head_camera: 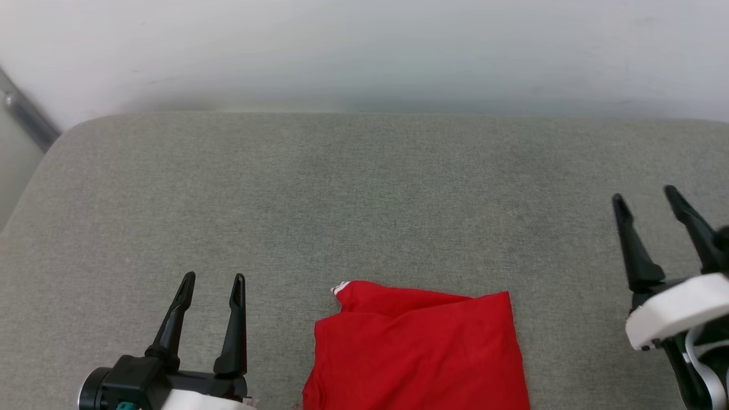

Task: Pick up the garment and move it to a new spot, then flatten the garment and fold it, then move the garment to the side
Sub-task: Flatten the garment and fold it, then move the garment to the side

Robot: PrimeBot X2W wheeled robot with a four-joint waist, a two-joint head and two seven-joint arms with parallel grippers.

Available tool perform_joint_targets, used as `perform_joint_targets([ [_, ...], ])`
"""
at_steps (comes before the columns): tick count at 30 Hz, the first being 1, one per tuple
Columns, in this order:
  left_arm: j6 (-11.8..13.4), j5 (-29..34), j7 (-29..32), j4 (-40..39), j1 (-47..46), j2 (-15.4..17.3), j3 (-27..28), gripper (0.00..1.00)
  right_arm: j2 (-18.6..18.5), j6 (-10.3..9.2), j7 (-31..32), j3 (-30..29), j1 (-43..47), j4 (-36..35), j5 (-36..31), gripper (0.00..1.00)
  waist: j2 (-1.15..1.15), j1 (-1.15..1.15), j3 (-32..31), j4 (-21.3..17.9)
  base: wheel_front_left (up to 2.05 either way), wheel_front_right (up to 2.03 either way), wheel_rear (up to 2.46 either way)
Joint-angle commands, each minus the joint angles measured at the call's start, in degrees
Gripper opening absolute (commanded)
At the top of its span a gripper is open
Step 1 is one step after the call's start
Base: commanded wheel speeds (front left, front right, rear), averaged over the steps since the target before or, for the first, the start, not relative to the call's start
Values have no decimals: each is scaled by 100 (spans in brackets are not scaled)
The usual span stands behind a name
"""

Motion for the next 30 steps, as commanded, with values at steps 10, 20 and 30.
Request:
perform_joint_targets([
  [10,-6,-68,-27,-72,-109,-39,0,100,355,-4,-1513,-284,707,-116,223,100,0,0,103,-81,0,0,0],
  [20,-6,-49,-27,-68,-131,-2,-61,100,563,-4,-1944,-92,903,207,153,100,0,0,117,-115,0,0,0],
  [30,-6,-36,-27,-48,-169,20,-108,100,447,-4,-1777,-6,853,178,260,100,0,0,169,-113,0,0,0],
])
